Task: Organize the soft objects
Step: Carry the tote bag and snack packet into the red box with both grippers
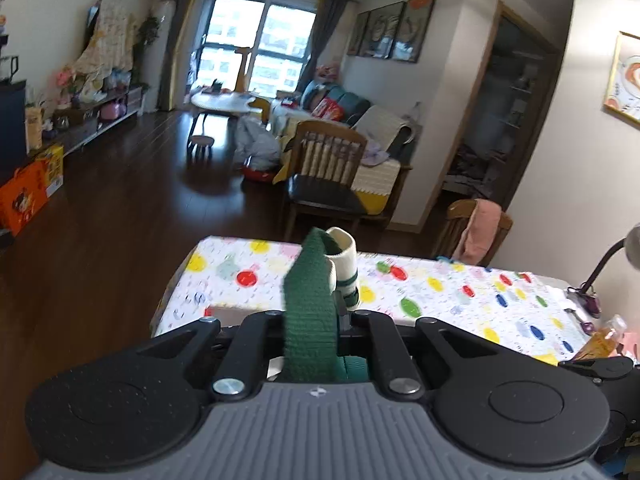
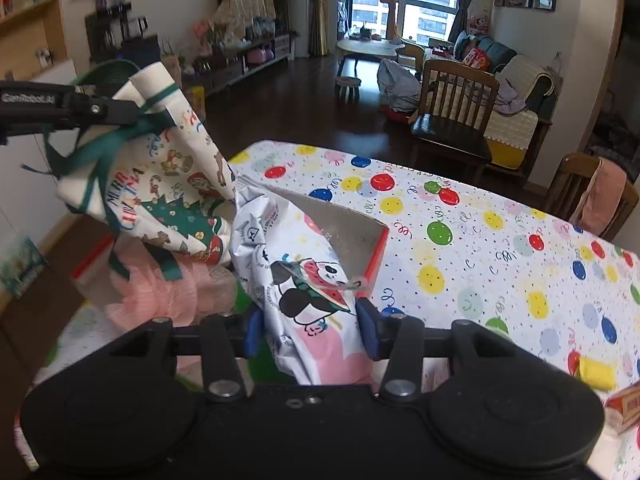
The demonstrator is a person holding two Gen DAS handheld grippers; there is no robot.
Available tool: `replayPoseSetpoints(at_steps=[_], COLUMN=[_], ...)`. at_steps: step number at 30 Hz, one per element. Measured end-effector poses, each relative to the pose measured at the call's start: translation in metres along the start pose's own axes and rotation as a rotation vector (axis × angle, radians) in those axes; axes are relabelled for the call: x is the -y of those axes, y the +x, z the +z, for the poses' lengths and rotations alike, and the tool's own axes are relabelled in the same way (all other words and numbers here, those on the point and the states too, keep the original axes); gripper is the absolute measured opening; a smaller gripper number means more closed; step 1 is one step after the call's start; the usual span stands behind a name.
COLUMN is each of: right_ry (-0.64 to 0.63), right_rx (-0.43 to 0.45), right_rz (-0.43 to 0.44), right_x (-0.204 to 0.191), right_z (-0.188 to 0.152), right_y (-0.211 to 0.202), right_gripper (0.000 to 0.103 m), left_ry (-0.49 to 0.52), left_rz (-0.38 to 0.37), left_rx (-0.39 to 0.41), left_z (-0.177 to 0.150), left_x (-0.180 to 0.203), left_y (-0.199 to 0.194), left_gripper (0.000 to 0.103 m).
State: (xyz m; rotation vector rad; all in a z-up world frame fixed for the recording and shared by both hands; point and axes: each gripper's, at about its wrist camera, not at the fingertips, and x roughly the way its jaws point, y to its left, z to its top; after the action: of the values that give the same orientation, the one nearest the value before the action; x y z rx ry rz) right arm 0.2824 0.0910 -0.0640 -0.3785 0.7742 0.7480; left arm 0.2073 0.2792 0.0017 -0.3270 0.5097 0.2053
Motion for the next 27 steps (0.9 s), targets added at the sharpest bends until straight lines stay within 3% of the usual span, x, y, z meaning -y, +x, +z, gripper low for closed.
replayPoseSetpoints(at_steps=[9,18,27], right_ry=[-0.069,-0.164,-0.221], right_rx=[-0.048,-0.047,-0.028], right_rz=[-0.047,-0.101,-0.088], right_x=[-0.024,-0.044,-0.057], right_z=[0.005,-0.001,-0.01], right_y=[0.04,0.05,0.039], right_gripper=[0.046,0.048,0.061], left_ry=[-0.019,0.009,0.031], left_rz=[0.01,0.004,0.012], left_rx=[-0.108,-0.243,-0.318], left_z=[-0.023,-0.054,-0.069], left_x=[-0.026,-0.032,-0.03], left_y=[0.023,0.033,0.031], left_gripper=[0.011,0.011,0.012])
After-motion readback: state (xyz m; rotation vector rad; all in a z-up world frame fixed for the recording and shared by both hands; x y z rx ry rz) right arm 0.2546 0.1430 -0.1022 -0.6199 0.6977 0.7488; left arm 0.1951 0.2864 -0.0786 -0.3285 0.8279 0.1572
